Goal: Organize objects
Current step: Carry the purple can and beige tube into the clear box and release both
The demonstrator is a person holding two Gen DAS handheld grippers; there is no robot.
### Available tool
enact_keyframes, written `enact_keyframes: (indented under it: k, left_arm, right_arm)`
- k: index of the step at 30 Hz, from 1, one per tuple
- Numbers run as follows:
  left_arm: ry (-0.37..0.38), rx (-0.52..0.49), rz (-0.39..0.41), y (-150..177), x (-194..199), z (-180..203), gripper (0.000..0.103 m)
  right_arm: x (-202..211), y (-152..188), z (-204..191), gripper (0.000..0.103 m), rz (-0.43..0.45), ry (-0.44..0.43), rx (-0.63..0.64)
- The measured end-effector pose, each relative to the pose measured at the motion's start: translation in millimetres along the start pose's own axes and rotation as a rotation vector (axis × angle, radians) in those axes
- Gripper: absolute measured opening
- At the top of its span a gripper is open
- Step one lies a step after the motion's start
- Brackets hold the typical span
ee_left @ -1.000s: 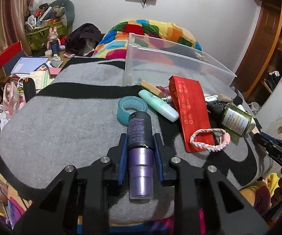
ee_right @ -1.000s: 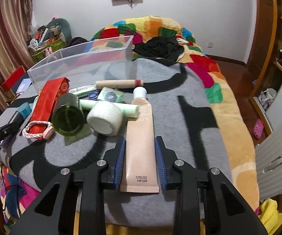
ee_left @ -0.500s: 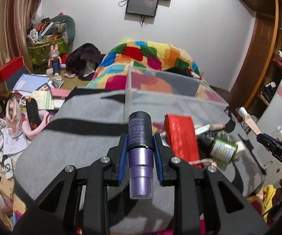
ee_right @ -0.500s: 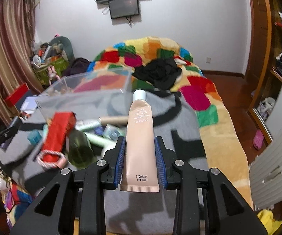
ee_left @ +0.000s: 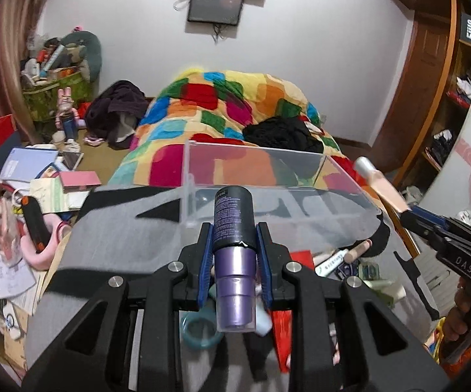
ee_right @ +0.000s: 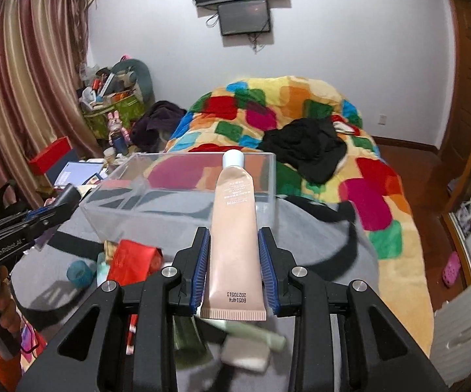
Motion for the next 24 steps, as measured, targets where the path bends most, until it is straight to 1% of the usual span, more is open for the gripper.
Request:
enact_keyframes:
  k: [4,8,13,18,22,24]
  left_arm:
    - [0.0,-0.006,-0.067,-12.4,-29.0,3.8,0.025]
    - [-0.016,-0.016,-0.132,-18.5,-55.6,4.9,0.025]
    - [-0.025,-0.039,-0.188,-20.9,-74.6,8.5,0.025]
    - [-0.027,-0.073,-0.219,-20.7,-86.1,14.0,0.025]
    - [-0.029,-0.106,-0.237,-16.1,-91.1,19.3,0.025]
    - [-0.031,-0.114,-0.23,-16.1,-90.3,20.4,0.025]
  right_arm:
    - [-28.6,-12.2,-0.6,0.028,-0.05,-0.021,0.007]
    - [-57.0,-17.8,-1.5,0.028,-0.123,-0.051,0.02]
    - [-85.7,-21.3,-1.8,0.028,-0.199,-0.071,0.035]
    - [-99.0,-19.3,-10.3,0.028,-0.246,-0.076,0.086]
    - [-102.4,-18.6,-13.4,0.028,-0.254,-0.077,0.097]
    - [-100.4,-18.1,-13.9,0.028,-0.252,-0.072,0.104]
Point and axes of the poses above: each gripper's, at about its wrist camera, not at the fingertips, and x roughly against the way its jaws point, z to its right, y to its underside, the point moved 7 cm from there along -x, roughly the way its jaws point, and after that the axes turned 10 degrees about x, right-handed, at the moved point
